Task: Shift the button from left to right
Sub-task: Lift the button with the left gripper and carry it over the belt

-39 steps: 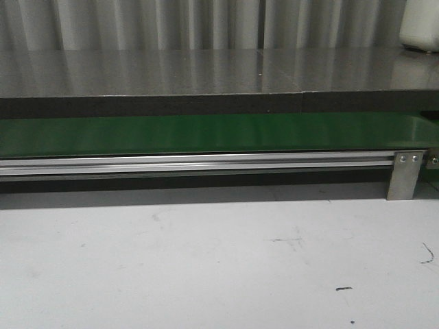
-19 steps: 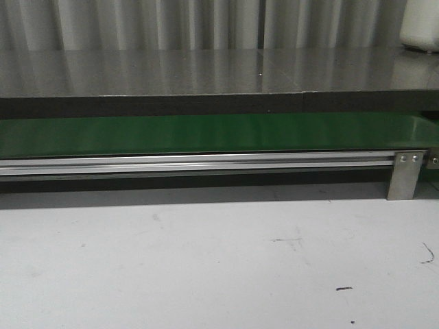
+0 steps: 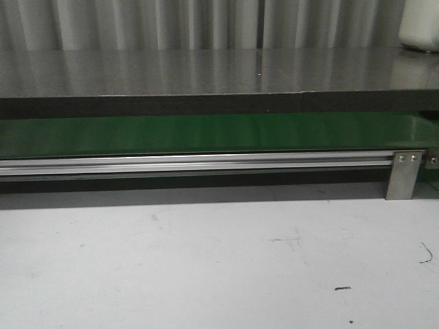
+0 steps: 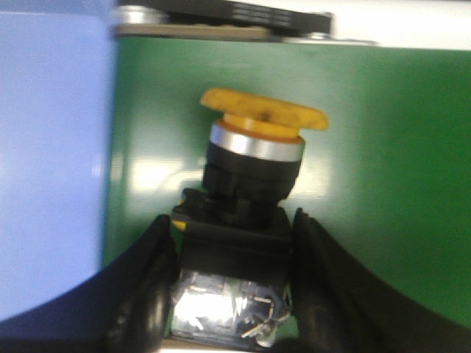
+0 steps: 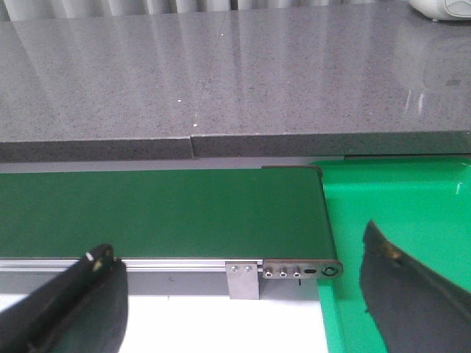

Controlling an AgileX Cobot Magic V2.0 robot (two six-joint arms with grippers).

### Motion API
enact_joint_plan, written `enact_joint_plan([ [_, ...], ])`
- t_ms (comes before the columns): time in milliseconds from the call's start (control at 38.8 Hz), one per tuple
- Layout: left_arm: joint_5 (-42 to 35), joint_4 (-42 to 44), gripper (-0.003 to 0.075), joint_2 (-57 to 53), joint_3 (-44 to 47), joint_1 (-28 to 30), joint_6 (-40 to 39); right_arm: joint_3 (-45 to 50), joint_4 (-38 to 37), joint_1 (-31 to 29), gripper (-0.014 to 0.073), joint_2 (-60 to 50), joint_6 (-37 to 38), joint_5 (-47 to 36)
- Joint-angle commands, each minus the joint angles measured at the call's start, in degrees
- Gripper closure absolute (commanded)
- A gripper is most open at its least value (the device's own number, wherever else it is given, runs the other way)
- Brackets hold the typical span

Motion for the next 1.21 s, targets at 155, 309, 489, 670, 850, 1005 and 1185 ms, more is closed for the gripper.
enact_joint_plan([
  [155, -1.4, -0.4, 0.0552, -1.5, -1.4, -1.5, -1.9, -1.9, 0.1, -0.1, -0.0061, 0.5, -0.2, -4.7],
  [309, -1.6, -0.4, 0.0468, -1.3, -1.4, -1.5, -1.9, -1.9, 0.1, -0.1, -0.0061, 0.5, -0.2, -4.7],
  [489, -2.0, -0.8, 0.0239, -1.3, -1.4, -1.6, -1.9, -1.9, 0.1, -0.1, -0.0061, 0.5, -0.2, -4.7],
  [670, -2.9, -2.5, 0.0188, -1.3, -1.4, -1.6, -1.6, -1.9, 0.1, -0.1, -0.0061, 0.5, -0.2, -4.7],
  [850, -3.4, -7.0, 0.0197, -2.4, -1.8, -1.6, 1.4, -1.9, 0.1, -0.1, -0.0061, 0.5, -0.2, -4.7],
  [1005, -3.5, -12.2, 0.0371, -5.4, -1.9, -1.6, 5.6, -1.9, 0.1, -0.1, -0.0061, 0.5, -0.2, -4.7],
  [1185, -2.6, -12.5, 0.0732, -7.5, -1.9, -1.6, 6.2, -1.9, 0.1, -0.1, -0.0061, 0.5, -0.2, -4.7],
])
